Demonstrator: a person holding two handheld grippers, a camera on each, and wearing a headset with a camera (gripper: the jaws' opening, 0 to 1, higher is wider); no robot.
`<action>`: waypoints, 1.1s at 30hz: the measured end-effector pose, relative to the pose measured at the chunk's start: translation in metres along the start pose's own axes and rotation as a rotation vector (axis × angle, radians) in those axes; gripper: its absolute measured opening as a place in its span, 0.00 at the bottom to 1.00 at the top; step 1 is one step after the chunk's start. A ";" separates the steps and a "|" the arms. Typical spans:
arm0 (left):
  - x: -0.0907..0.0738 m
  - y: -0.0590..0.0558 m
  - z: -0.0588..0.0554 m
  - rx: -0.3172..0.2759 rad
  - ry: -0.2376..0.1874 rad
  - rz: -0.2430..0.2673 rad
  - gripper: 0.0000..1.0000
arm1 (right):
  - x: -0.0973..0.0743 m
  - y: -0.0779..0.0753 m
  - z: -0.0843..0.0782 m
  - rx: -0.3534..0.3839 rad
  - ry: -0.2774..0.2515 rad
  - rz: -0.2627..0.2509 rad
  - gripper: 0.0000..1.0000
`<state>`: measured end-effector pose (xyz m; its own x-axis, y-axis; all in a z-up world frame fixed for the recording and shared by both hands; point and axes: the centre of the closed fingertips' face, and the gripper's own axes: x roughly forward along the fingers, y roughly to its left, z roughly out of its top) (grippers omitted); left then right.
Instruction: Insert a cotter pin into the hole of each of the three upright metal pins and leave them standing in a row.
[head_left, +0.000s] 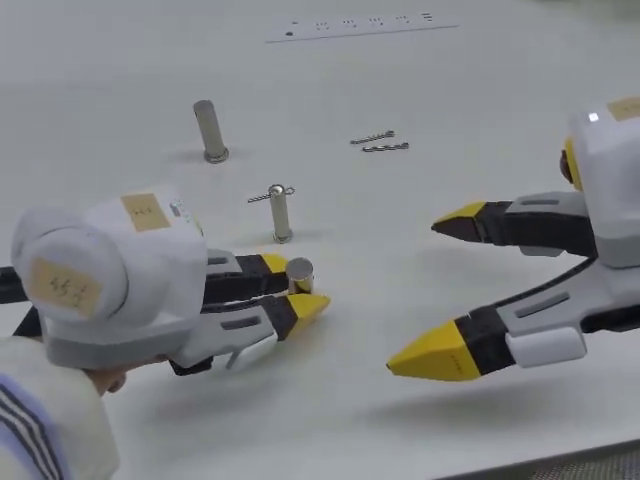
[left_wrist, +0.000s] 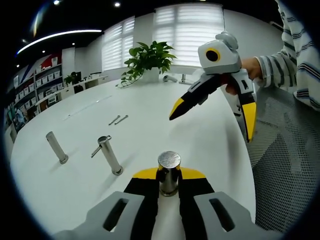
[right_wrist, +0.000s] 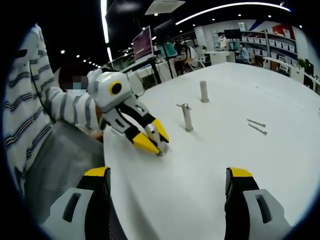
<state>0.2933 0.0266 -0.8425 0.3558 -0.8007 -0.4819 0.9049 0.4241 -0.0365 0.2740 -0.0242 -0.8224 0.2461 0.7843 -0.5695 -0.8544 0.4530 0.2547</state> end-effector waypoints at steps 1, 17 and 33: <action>-0.001 -0.001 0.002 -0.006 -0.011 -0.001 0.13 | 0.000 0.000 0.001 0.000 -0.001 0.000 0.97; -0.033 -0.006 0.007 -0.082 -0.077 -0.008 0.53 | -0.006 -0.009 0.001 -0.010 0.007 -0.016 0.96; -0.053 -0.005 0.012 -0.157 -0.113 0.027 0.99 | -0.026 -0.048 -0.003 -0.077 0.111 -0.059 0.96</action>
<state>0.2722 0.0619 -0.8064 0.4112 -0.8268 -0.3839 0.8504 0.4996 -0.1650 0.3074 -0.0679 -0.8215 0.2483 0.7038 -0.6656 -0.8735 0.4597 0.1602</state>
